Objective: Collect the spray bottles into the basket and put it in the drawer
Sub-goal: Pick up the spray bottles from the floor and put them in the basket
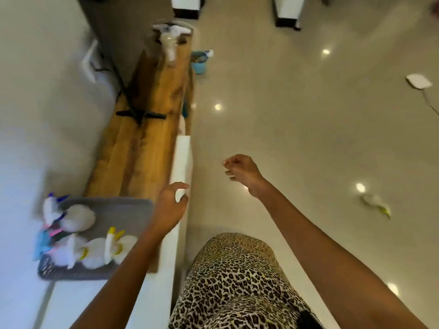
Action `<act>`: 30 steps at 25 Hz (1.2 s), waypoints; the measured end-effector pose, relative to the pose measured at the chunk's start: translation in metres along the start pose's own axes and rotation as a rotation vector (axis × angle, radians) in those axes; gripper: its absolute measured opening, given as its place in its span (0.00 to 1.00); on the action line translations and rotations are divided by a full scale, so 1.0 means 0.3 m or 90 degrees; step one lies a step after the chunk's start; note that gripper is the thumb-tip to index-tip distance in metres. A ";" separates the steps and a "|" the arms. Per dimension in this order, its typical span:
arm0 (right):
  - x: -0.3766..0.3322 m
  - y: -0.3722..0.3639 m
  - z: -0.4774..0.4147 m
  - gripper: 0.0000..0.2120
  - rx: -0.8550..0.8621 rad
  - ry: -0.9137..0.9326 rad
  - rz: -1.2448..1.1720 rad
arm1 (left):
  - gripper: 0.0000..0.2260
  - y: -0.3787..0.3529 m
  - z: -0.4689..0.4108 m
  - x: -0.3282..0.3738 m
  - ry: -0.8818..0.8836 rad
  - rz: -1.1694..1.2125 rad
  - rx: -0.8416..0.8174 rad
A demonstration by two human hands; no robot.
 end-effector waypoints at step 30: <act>1.140 2.544 -0.094 0.05 0.464 -0.268 -0.516 | 0.08 -2.471 -0.461 1.640 -0.323 -0.103 -0.595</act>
Point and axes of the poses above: each hand's wrist, its own z-axis away from the middle knuckle, its own y-axis out of the back of the hand, x = y × z, the point moved 6 cm from there along -z, towards the middle knuckle, and after that the axes turned 11 degrees about -y, right-handed, at the moved point
